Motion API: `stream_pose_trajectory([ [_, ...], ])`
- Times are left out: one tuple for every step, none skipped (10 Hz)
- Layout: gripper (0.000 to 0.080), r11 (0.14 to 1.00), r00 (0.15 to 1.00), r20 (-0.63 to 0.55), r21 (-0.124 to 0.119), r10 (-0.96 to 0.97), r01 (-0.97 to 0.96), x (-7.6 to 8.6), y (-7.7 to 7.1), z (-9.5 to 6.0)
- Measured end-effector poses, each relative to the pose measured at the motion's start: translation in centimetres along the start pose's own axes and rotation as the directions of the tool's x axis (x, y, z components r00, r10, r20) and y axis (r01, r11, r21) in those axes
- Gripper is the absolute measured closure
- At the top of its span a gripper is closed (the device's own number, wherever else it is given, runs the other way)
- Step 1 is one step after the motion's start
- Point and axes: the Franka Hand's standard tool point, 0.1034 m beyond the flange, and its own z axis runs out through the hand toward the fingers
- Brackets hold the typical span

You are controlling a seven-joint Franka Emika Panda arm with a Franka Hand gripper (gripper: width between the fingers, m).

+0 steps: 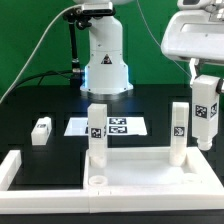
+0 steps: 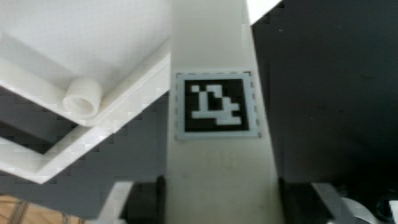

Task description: Assemble desk

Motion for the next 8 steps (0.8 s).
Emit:
stream_pose_trajectory([
  [0.0511, 1.000, 1.000, 0.004, -0.001, 0.006, -0.006, -0.4, -0.1, 0.3],
  [0.0511, 1.000, 1.000, -0.012, -0.021, -0.015, 0.015, -1.5, 0.1, 1.6],
  [0.0511, 0.999, 0.999, -0.022, -0.036, -0.028, 0.027, -1.6, 0.0, 2.7],
  [0.0511, 0.999, 0.999, -0.031, -0.040, -0.031, 0.030, -1.6, -0.2, 3.0],
  [0.0511, 0.998, 0.998, -0.036, -0.049, -0.044, 0.042, -2.2, -0.3, 3.4],
  [0.0511, 0.997, 0.998, -0.038, -0.059, -0.042, 0.040, -2.3, 0.0, 4.0],
  [0.0511, 0.997, 0.998, -0.040, -0.061, -0.044, 0.042, -2.2, 0.0, 4.3],
  [0.0511, 0.997, 0.998, -0.038, -0.055, -0.048, 0.046, -1.8, -0.2, 4.4],
])
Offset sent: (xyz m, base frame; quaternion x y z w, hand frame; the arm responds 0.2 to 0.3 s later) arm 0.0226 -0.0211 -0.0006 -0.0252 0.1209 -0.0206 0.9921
